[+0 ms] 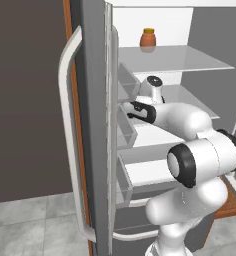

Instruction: Pick the peach and apple from the fridge and place them on the plate next to the blender to make a fruit smoothie.

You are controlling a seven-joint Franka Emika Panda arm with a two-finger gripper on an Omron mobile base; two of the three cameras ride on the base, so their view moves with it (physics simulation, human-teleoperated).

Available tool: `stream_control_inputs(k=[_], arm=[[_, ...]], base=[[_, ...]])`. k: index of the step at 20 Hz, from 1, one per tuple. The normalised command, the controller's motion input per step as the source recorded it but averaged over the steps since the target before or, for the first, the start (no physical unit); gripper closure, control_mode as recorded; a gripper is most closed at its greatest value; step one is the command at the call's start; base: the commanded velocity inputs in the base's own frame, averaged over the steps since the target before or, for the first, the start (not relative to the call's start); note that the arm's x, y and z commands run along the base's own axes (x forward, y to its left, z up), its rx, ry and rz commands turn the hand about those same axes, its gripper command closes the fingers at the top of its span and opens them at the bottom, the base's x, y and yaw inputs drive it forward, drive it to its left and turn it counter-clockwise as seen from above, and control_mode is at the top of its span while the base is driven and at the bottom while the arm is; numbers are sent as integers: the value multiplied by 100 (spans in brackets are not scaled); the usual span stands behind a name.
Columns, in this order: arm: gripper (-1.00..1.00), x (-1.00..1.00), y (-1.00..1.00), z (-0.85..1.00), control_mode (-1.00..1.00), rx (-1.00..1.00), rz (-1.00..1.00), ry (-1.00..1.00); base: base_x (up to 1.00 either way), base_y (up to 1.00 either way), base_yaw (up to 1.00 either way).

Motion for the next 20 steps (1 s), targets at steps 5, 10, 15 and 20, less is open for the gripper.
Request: stream_control_inputs(k=[5, 10, 15, 20], arm=[[-100, 35, 0, -19, -100, 0, 0, 5], [-100, 40, 0, -16, -100, 0, 0, 5], [-100, 37, 0, -17, -100, 0, 0, 7], [-100, 31, 0, -19, -100, 0, 0, 6]], base=[[0, 0, 0], [0, 0, 0], [0, 0, 0], [0, 0, 0]])
